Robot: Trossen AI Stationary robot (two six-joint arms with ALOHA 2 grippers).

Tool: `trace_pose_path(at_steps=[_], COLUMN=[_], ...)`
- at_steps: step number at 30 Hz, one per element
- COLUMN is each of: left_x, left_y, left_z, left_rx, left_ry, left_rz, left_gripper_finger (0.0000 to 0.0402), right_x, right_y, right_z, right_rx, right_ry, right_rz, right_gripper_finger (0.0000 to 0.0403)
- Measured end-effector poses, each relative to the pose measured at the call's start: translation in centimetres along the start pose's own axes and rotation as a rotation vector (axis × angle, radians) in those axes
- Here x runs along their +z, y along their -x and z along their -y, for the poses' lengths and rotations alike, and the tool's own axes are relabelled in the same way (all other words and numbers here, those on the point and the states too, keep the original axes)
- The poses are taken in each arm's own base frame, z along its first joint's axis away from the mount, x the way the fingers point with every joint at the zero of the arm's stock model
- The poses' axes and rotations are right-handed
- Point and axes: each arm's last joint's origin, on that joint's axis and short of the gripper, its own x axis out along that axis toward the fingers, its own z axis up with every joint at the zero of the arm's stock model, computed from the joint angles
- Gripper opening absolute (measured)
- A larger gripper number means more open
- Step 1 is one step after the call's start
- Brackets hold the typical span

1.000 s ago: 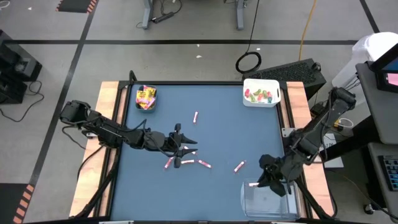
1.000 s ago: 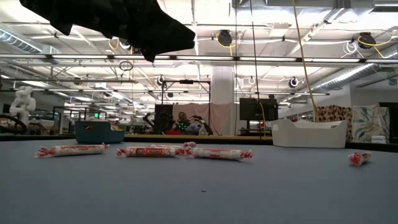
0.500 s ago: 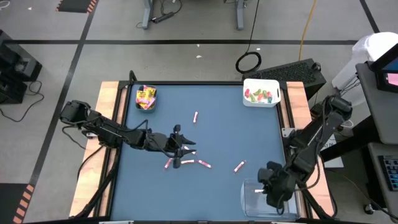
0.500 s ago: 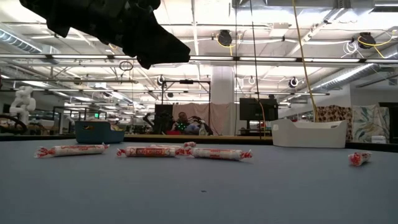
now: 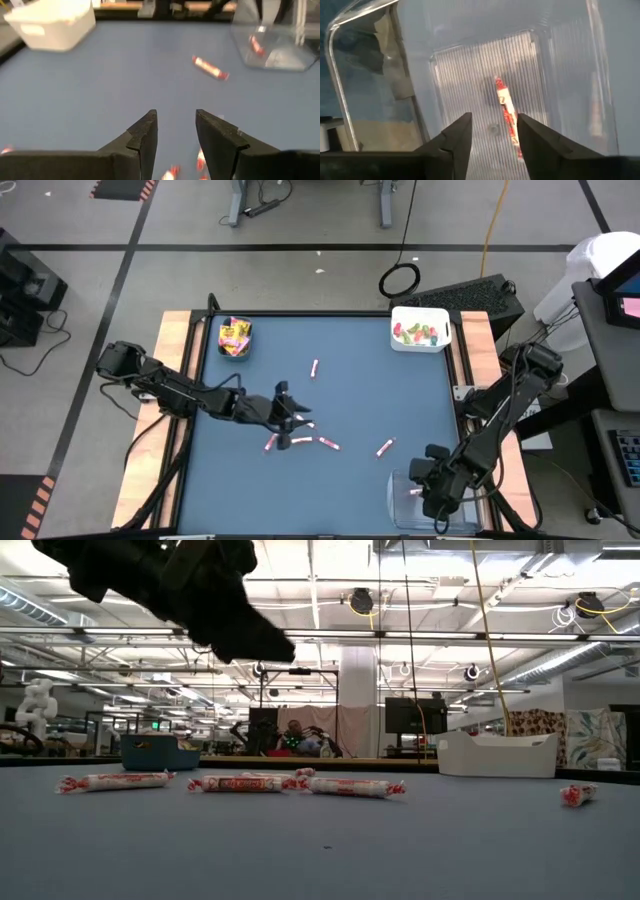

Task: Sort candy
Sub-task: Put the white candy into the transparent bin

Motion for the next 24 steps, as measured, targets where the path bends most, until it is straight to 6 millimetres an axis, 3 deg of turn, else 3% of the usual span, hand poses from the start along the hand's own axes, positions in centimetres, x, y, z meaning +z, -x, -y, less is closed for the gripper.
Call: trace_pose_path(at_steps=[5,10,16,24], left_x=[-1.1,-2.1,-3.1,-5.5], left_y=[0.1,0.3,0.7,0.2], left_z=[-0.1,0.2,2.2,4.6], left_rx=[0.012,-0.026,-0.057,0.065], left_ry=[0.026,0.106,0.124,0.061], left_rz=[-0.115,-0.214,-0.268,-0.277], left_gripper_finger=[0.0141,0.0141,0.0141,0.0141], right_x=[0.1,0.8,1.9,3.0], right_y=[1.0,3.3,6.2,6.9], right_z=[-0.4,-2.0,-3.4,-3.4], right_rx=[0.044,0.087,0.070,-0.070], right_ry=[-0.021,0.012,0.098,0.278], right_rz=[-0.015,0.018,0.174,0.427], right_gripper_finger=[0.0154,0.0144,0.0126,0.0114])
